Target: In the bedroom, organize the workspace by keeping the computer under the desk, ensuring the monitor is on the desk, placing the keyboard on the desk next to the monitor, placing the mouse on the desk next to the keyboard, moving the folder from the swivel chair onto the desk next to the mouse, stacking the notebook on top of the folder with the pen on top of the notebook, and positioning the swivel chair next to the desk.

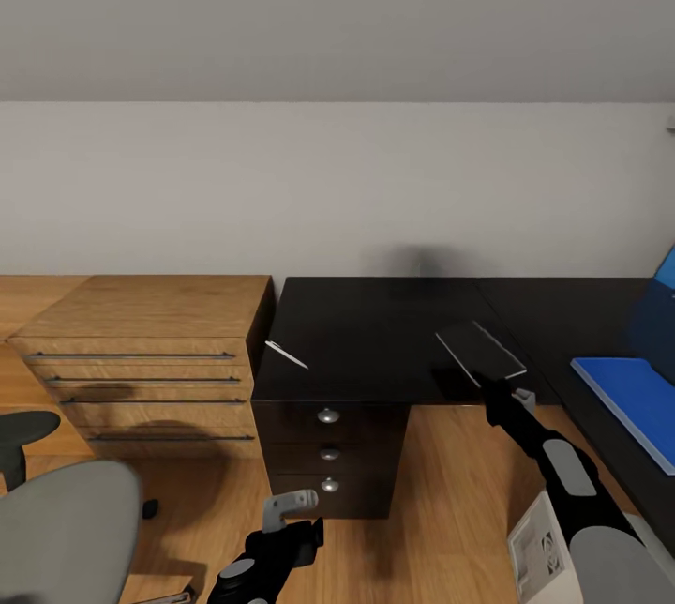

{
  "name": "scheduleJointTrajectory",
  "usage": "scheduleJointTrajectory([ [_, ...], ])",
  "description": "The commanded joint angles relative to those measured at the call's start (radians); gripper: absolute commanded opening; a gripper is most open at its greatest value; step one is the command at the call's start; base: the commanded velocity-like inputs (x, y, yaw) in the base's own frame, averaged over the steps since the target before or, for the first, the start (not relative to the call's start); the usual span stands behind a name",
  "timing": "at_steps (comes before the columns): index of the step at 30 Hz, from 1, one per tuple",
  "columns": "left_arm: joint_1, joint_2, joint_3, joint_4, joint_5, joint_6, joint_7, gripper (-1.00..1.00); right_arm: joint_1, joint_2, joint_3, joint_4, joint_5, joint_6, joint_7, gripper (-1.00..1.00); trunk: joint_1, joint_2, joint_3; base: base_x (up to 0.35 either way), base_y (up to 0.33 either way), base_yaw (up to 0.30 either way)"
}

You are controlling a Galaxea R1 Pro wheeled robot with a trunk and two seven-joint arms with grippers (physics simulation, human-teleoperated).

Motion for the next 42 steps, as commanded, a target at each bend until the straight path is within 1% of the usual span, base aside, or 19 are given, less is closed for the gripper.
scheduleJointTrajectory([
  [1,-0.001,0.001,-0.003,0.0,0.004,0.002,0.007,1.0,-0.001,0.0,-0.005,-0.004,-0.005,0.008,-0.001,-1.0,0.0,-0.001,-0.001,0.0,0.0,0.0],
  [6,-0.001,0.001,-0.007,0.01,0.003,0.004,0.004,1.0,-0.001,-0.005,-0.008,-0.022,-0.007,0.014,-0.022,-1.0,0.0,-0.001,-0.001,0.0,0.0,0.0],
  [11,-0.001,0.001,-0.023,0.016,0.004,0.002,0.004,1.0,-0.001,-0.008,-0.018,-0.04,-0.009,0.017,-0.046,-1.0,0.0,-0.001,-0.001,0.0,-0.022,0.0],
  [14,-0.001,0.001,-0.029,0.025,0.004,0.001,0.005,1.0,-0.001,-0.017,-0.048,-0.046,-0.011,0.019,-0.05,-1.0,0.0,-0.001,-0.001,0.0,-0.189,0.0],
  [20,-0.001,0.0,-0.031,0.033,0.003,0.001,0.006,1.0,-0.001,-0.022,-0.101,-0.048,-0.011,0.019,-0.053,-1.0,0.0,-0.001,-0.001,0.0,-0.278,0.0],
  [23,-0.001,0.0,-0.032,0.034,0.003,0.001,0.006,1.0,-0.001,-0.023,-0.12,-0.048,-0.01,0.019,-0.054,-1.0,0.0,-0.001,-0.001,0.0,-0.297,-0.006],
  [25,-0.001,-0.001,-0.032,0.035,0.002,0.001,0.006,1.0,-0.001,-0.024,-0.126,-0.048,-0.01,0.02,-0.055,-1.0,0.0,-0.001,-0.001,0.0,-0.22,-0.063],
  [34,-0.001,0.001,-0.032,0.035,0.0,0.0,0.005,1.0,-0.001,-0.026,-0.141,-0.047,-0.01,0.02,-0.057,-1.0,0.0,-0.001,-0.001,0.0,-0.052,-0.21],
  [38,-0.002,0.001,-0.032,0.035,-0.001,0.0,0.005,1.0,-0.001,-0.029,-0.174,-0.047,-0.01,0.02,-0.058,-1.0,0.0,-0.001,-0.001,0.0,-0.005,-0.252],
  [42,-0.001,0.001,-0.032,0.035,-0.001,0.0,0.006,1.0,-0.001,-0.031,-0.188,-0.047,-0.01,0.02,-0.058,-1.0,0.0,-0.001,-0.001,0.0,-0.001,-0.256],
])
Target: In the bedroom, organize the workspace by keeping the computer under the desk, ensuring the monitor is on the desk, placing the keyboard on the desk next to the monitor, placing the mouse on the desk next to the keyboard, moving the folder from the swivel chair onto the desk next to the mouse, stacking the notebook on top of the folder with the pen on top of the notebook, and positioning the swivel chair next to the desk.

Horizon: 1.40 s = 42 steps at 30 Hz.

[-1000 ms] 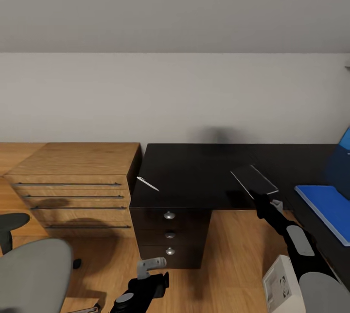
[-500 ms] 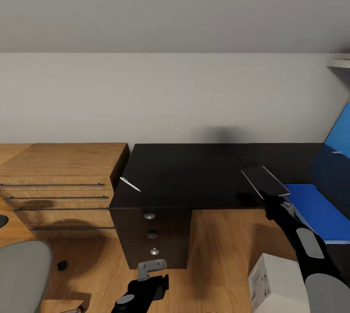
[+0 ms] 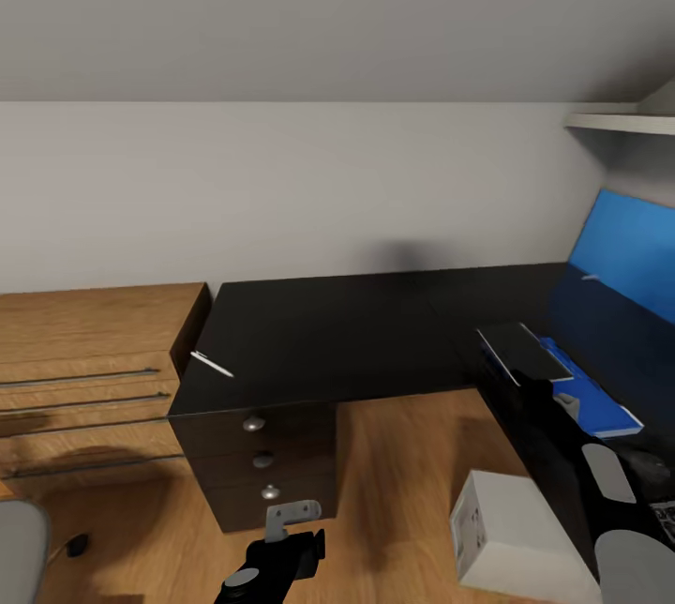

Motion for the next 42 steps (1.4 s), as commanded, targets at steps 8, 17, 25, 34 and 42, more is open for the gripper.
scheduleJointTrajectory([
  [8,-0.001,0.001,-0.002,-0.002,0.006,0.001,0.007,1.0,-0.001,0.0,-0.011,0.0,-0.006,0.009,0.001,-1.0,0.0,-0.001,-0.001,0.0,0.0,-0.257],
  [17,-0.001,0.001,-0.002,-0.002,0.005,0.001,0.006,1.0,-0.001,-0.005,-0.011,0.0,-0.007,0.044,0.005,-1.0,0.0,-0.001,-0.002,0.0,0.0,-0.095],
  [25,-0.001,0.001,-0.002,-0.002,0.005,0.001,0.006,1.0,-0.001,-0.006,-0.011,0.002,-0.006,0.053,0.005,-1.0,0.0,-0.001,-0.002,0.0,0.0,-0.002],
  [34,-0.001,0.001,-0.002,-0.002,0.004,0.001,0.009,1.0,-0.001,-0.005,-0.012,0.005,-0.006,0.049,0.0,-1.0,0.0,-0.001,-0.002,0.0,0.0,0.0],
  [42,-0.001,0.001,-0.002,-0.002,0.005,0.001,0.01,1.0,-0.001,-0.005,-0.012,0.0,-0.009,0.045,-0.129,-1.0,0.0,-0.001,-0.002,0.0,0.0,0.0],
])
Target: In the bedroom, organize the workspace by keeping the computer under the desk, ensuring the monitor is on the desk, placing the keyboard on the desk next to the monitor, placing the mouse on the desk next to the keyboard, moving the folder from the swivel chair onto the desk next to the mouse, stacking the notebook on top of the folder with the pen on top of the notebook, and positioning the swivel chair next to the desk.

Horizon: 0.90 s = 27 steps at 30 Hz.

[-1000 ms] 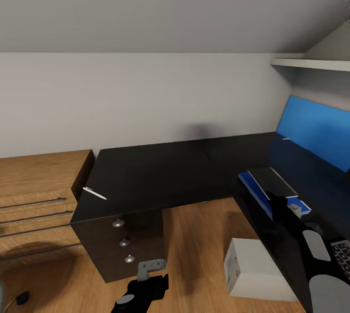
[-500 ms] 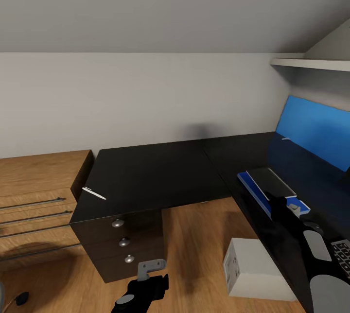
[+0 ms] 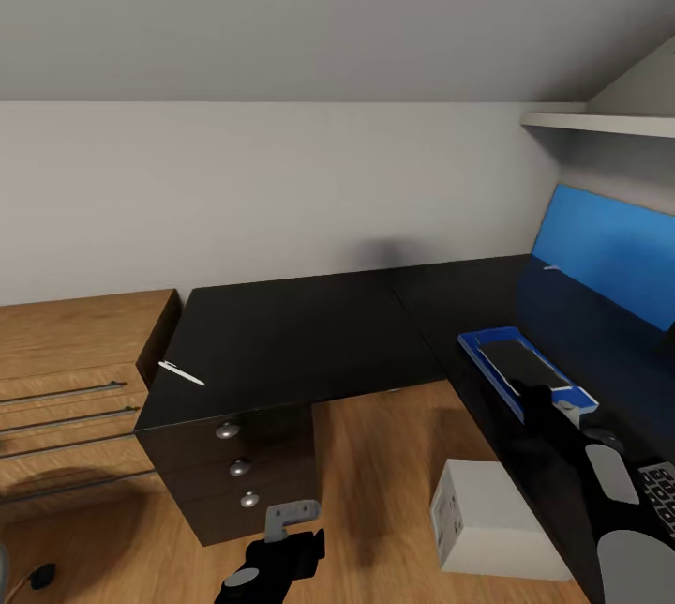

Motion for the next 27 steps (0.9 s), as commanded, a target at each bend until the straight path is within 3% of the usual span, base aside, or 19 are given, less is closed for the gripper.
scheduleJointTrajectory([
  [1,-0.001,0.001,-0.002,-0.001,0.004,0.002,0.007,1.0,-0.001,0.001,-0.004,0.0,-0.001,0.007,-0.006,-1.0,0.0,-0.001,-0.001,0.0,0.0,0.0],
  [27,-0.001,0.001,-0.002,-0.002,0.003,0.002,0.004,1.0,-0.001,0.002,-0.004,-0.001,-0.003,0.009,-0.022,-1.0,0.0,-0.001,-0.001,0.048,-0.038,0.0],
])
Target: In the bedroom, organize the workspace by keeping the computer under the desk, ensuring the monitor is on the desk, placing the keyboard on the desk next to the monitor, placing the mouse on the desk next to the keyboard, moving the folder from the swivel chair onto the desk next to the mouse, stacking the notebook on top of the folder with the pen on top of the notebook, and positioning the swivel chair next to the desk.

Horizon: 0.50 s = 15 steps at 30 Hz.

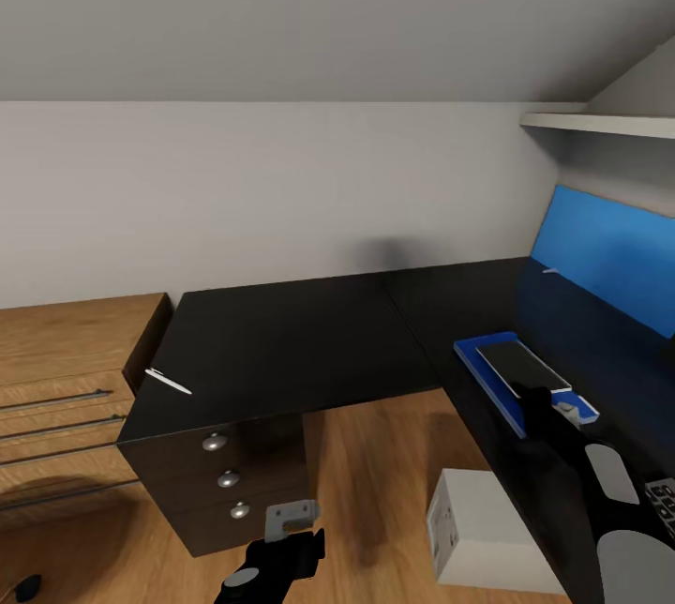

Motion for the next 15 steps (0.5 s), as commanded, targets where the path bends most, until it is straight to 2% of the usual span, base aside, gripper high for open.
scheduleJointTrajectory([
  [1,-0.001,0.001,-0.002,-0.002,0.005,0.002,0.007,1.0,-0.001,0.0,-0.004,0.0,0.0,0.007,0.002,-1.0,0.0,-0.001,-0.001,0.2,0.0,0.0],
  [6,-0.001,0.001,-0.003,-0.002,0.005,0.003,0.007,1.0,-0.001,0.0,-0.004,0.0,0.0,0.007,0.002,-1.0,0.0,-0.001,-0.001,0.09,0.0,0.0],
  [15,-0.001,0.001,-0.003,-0.002,0.005,0.003,0.007,1.0,-0.001,0.0,-0.003,0.0,0.001,0.005,0.002,-1.0,0.0,-0.001,-0.001,0.007,0.0,0.0],
])
